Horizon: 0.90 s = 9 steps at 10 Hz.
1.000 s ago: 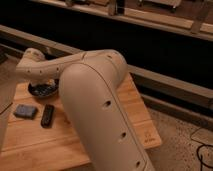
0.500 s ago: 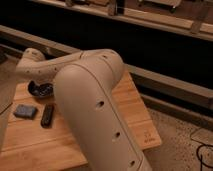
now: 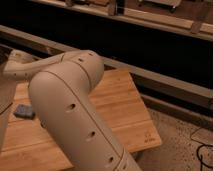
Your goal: Pick up the ceramic bowl
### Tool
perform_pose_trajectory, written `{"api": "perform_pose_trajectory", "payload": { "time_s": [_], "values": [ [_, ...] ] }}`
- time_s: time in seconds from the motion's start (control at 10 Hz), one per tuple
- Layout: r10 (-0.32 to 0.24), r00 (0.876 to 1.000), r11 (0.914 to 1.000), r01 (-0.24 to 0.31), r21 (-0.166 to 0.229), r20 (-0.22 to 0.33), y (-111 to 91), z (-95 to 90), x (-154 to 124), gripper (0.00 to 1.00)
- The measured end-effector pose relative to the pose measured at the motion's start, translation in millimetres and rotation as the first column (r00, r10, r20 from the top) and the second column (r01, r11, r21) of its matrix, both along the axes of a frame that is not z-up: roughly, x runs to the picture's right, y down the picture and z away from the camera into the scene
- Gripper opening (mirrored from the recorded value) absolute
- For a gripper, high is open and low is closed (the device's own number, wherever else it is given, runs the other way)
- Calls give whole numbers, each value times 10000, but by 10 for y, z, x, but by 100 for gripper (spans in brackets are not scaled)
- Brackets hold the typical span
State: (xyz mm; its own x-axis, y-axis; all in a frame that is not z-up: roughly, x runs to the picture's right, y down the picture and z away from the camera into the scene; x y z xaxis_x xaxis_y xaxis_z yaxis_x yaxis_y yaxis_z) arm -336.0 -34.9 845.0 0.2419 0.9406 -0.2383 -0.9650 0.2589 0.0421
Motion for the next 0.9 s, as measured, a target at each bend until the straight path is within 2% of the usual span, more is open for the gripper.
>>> {"api": "perform_pose_trajectory", "payload": {
  "time_s": [0.2,0.5,0.7,0.9],
  "values": [
    [-71,9985,9993,51,-364,-538,96,140,72,65],
    [159,9941,9982,-219,-555,-1071,67,265,161,65],
    [527,9915,9941,-634,-877,-1191,131,389,186,65],
    [1197,9879,9827,-1321,-1299,-990,216,526,180,65]
  ]
}}
